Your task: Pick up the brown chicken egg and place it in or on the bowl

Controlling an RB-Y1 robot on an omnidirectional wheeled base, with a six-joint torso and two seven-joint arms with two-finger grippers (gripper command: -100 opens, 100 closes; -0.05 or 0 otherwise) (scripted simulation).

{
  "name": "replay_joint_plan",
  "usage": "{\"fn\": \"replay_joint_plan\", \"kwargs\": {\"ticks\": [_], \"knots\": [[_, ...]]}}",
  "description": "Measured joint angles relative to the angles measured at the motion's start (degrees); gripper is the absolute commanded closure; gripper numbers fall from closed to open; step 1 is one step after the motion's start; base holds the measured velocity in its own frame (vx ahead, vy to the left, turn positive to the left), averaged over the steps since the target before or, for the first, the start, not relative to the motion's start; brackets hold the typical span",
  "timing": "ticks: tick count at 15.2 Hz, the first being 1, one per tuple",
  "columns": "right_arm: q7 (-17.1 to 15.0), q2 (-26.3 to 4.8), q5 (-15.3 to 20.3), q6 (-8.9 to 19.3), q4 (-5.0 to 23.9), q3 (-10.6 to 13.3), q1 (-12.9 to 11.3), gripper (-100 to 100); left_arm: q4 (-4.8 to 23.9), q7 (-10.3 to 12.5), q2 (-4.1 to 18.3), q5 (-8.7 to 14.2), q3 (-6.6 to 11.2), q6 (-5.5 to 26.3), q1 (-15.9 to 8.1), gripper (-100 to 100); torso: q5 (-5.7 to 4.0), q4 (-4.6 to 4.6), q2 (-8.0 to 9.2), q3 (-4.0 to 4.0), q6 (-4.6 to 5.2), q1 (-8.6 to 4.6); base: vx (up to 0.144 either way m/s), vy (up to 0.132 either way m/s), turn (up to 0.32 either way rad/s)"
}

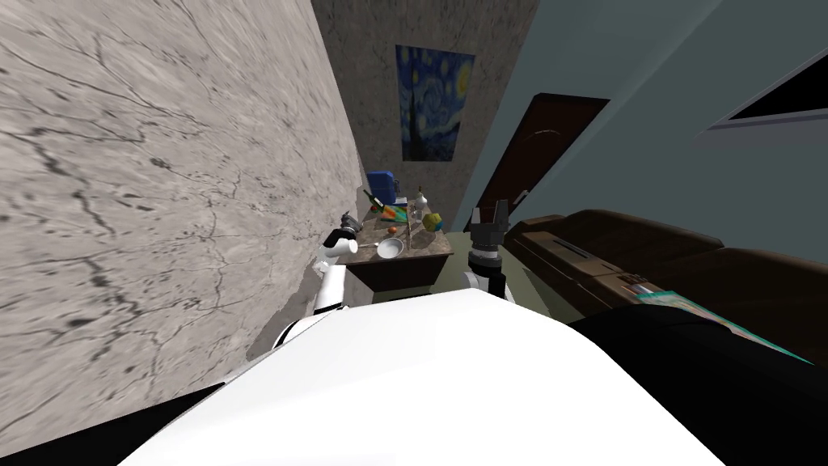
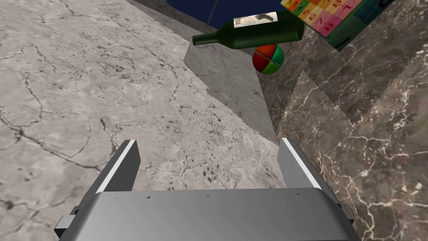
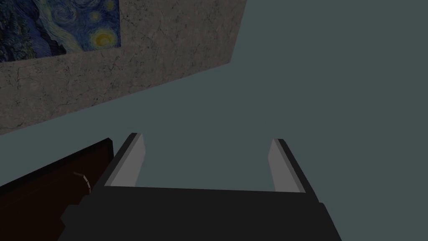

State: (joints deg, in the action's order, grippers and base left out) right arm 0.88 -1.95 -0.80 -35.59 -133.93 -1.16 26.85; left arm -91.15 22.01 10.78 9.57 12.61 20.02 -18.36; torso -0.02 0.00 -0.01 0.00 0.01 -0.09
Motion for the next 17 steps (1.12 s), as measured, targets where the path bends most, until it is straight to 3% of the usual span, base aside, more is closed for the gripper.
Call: {"fn": "replay_joint_plan", "kwargs": {"ticks": [11, 17], "knots": [[0.0, 0.0, 0.0, 0.0, 0.0, 0.0, 0.0, 0, 12.46, 0.42, -0.31, -0.32, -0.74, 9.54, -10.85, -100, 0.0, 0.0, -0.04, -0.02, 0.0, 0.03, 0.002, -0.011, 0.0], [0.0, 0.0, 0.0, 0.0, 0.0, 0.0, 0.0, 0, 18.61, -0.02, -0.67, -0.72, -1.51, 13.26, -15.22, -100, 0.01, -0.02, -0.04, -0.03, -0.02, 0.05, 0.009, -0.007, 0.003]]}}
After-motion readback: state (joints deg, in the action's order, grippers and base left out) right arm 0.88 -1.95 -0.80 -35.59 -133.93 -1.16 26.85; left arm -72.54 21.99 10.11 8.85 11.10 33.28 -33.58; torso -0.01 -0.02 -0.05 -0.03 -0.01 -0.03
